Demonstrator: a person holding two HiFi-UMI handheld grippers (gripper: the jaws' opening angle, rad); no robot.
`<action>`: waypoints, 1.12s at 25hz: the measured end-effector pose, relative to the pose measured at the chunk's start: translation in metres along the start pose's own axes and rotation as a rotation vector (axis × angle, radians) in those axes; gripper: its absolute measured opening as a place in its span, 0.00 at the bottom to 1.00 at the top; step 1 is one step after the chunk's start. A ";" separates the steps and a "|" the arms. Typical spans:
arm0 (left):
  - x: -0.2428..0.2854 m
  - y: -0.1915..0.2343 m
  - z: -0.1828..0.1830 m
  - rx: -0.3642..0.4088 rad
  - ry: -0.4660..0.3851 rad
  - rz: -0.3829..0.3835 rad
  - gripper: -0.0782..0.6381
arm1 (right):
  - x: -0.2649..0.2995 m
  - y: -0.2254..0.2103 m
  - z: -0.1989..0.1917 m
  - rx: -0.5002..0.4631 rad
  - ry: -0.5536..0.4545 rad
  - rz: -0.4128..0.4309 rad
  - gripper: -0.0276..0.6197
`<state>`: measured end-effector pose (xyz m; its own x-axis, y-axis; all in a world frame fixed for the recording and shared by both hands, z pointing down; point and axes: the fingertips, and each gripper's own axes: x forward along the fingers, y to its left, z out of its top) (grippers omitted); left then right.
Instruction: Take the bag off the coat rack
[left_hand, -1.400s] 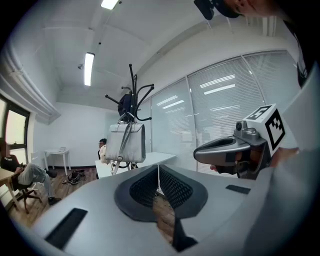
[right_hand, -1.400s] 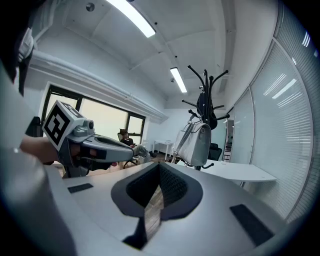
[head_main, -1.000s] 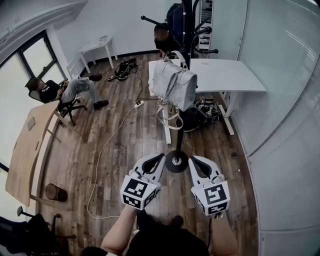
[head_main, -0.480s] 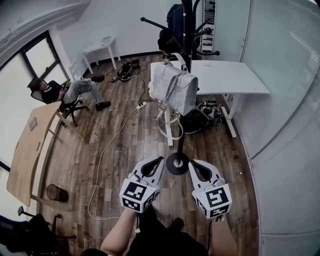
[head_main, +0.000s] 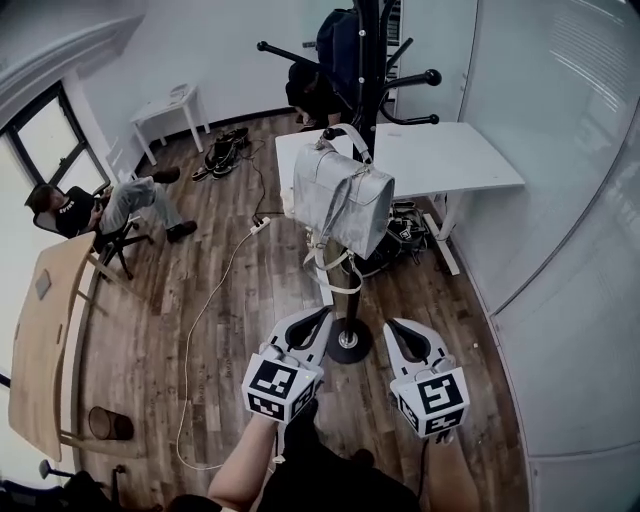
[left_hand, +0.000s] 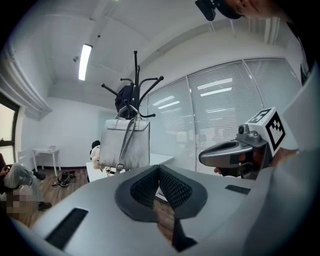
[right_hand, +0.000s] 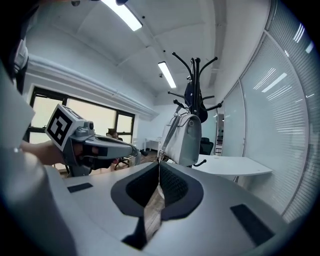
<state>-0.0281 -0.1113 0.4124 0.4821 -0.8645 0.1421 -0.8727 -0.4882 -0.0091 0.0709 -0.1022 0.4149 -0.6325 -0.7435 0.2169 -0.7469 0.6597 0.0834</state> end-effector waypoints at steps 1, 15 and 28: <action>0.006 0.009 0.002 0.003 0.000 -0.010 0.13 | 0.011 -0.003 0.004 0.001 -0.001 -0.011 0.09; 0.067 0.115 0.018 0.070 -0.011 -0.198 0.14 | 0.118 -0.033 0.024 0.070 0.048 -0.233 0.10; 0.099 0.173 0.027 0.078 -0.041 -0.302 0.32 | 0.144 -0.055 0.023 0.106 0.097 -0.387 0.40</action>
<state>-0.1290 -0.2839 0.3982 0.7226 -0.6825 0.1095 -0.6819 -0.7298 -0.0486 0.0165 -0.2483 0.4186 -0.2825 -0.9173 0.2807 -0.9459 0.3151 0.0776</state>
